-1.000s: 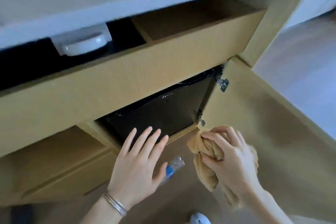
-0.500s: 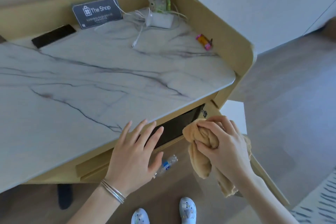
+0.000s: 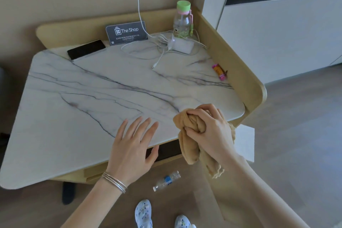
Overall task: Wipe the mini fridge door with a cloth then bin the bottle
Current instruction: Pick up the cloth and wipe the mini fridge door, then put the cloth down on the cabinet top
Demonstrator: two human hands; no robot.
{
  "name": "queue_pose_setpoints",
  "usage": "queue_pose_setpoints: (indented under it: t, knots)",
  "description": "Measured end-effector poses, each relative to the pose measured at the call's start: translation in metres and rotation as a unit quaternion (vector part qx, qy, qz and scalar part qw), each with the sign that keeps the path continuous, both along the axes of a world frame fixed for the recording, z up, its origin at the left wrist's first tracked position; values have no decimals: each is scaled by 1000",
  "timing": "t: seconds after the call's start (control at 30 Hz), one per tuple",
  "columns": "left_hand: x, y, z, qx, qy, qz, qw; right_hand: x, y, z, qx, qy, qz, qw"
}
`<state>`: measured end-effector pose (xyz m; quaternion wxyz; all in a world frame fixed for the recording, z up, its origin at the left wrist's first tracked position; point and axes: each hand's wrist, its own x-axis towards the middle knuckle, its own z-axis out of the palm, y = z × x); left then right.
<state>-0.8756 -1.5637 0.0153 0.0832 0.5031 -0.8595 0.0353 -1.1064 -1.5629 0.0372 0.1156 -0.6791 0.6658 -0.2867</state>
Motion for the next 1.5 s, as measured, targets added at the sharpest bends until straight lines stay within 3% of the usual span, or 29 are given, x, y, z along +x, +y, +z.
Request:
queue_pose_setpoints:
  t: [0.33, 0.63, 1.03, 1.5]
  knots:
    - [47, -91, -32, 17, -7, -7, 1000, 59, -120, -31, 13, -32, -29, 999]
    - [74, -153, -54, 46, 8, -36, 998, 77, -167, -59, 65, 65, -25, 995]
    - [41, -136, -16, 15, 35, -71, 997, 39, -97, -24, -74, 106, -49, 990]
    - [-11, 6, 14, -18, 36, -55, 998, -8, 49, 4, -92, 125, 22, 988]
